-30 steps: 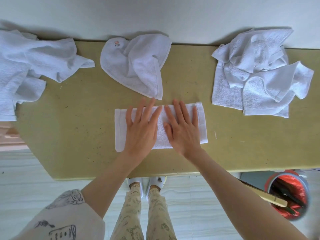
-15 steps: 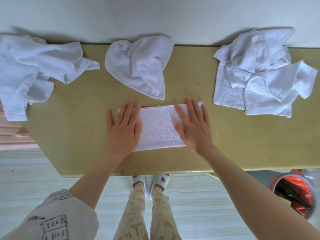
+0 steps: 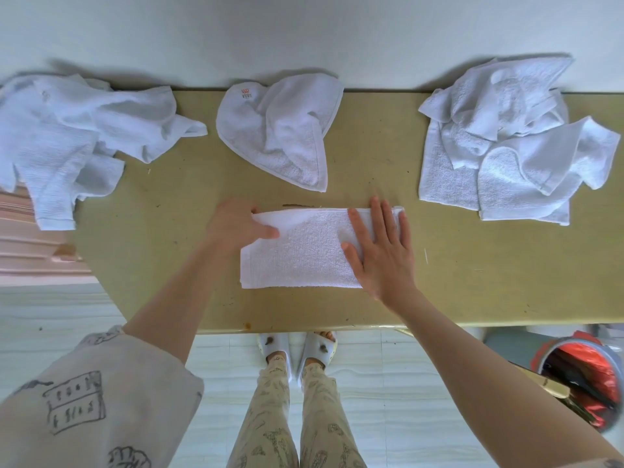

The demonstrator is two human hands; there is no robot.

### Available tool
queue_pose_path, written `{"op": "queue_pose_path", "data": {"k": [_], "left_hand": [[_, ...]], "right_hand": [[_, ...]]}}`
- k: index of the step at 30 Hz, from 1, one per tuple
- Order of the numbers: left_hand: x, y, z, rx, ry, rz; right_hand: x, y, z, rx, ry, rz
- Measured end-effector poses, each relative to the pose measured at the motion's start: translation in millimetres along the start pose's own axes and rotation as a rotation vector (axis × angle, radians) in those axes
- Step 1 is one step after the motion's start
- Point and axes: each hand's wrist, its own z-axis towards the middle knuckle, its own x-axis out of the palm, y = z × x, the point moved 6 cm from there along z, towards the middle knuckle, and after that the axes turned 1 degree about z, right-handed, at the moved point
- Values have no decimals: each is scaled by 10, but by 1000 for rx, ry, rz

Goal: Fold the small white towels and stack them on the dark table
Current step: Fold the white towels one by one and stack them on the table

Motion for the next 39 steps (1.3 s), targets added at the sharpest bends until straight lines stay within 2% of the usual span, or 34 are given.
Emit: {"op": "queue_pose_path", "data": {"k": [4, 8, 10, 15, 17, 22, 26, 32, 36, 39], "left_hand": [[-62, 222, -67, -64, 50, -379], [18, 326, -157, -105, -52, -520], [48, 332, -198, -96, -150, -490], [99, 181, -359, -27, -400, -100], [114, 166, -383, 31, -453, -101], [88, 148, -383, 122, -447, -304], [71, 168, -355, 68, -397, -320], [92, 309, -378, -135, -416, -201], [137, 226, -439, -120, -446, 8], [115, 239, -433, -120, -461, -82]], "right_hand": [[8, 9, -1, 3, -12, 1], [8, 2, 3, 7, -17, 3], [6, 5, 2, 0, -23, 1], [0, 2, 2, 0, -14, 6], [3, 2, 1, 8, -3, 8], [-14, 8, 10, 15, -26, 16], [-11, 3, 6, 14, -31, 19], [13, -6, 2, 19, -5, 29], [12, -6, 2, 16, 6, 26], [11, -5, 0, 17, 13, 27]]}}
